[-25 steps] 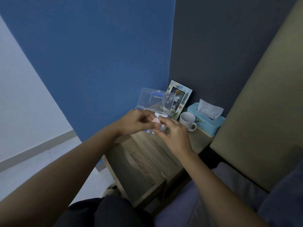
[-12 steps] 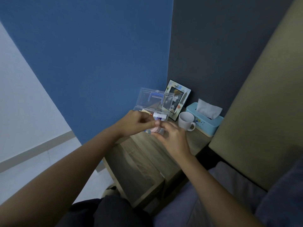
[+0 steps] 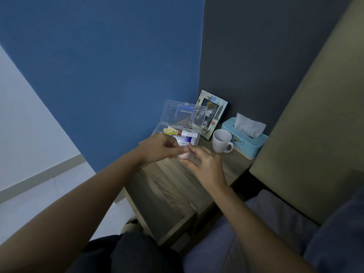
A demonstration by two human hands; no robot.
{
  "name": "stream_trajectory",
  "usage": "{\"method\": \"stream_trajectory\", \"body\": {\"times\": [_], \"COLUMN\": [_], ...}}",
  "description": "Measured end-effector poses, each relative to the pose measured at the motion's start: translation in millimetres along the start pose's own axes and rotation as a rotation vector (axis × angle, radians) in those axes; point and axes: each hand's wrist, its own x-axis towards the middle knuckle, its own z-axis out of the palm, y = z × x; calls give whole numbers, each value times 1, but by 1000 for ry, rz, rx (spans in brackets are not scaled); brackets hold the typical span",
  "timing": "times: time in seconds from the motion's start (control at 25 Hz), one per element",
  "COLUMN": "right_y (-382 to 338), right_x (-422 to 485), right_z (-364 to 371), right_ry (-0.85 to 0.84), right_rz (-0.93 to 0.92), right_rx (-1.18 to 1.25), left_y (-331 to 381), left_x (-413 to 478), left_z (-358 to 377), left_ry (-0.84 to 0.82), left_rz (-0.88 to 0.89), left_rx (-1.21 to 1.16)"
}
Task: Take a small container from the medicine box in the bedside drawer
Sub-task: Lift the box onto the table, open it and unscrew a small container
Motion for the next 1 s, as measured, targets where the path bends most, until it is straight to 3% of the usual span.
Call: {"method": "stream_trajectory", "body": {"times": [0.08, 0.24, 0.4, 0.68, 1.0], "right_y": [3, 9, 18, 68, 129], "right_x": [1, 4, 3, -22, -51], "right_z": [3, 6, 10, 37, 82], "right_ry": [-4, -4, -16, -36, -75], "right_rz": [0, 26, 59, 426, 716], "right_rx": [1, 13, 20, 275, 204], "left_y": [0, -3, -9, -51, -121], "left_x": [3, 5, 15, 31, 56], "left_z": [4, 5, 7, 40, 106], "left_ry": [21, -50, -1, 56, -20], "left_rz": [-12, -40, -52, -224, -360], "left_rx": [45, -162, -92, -535, -304]}}
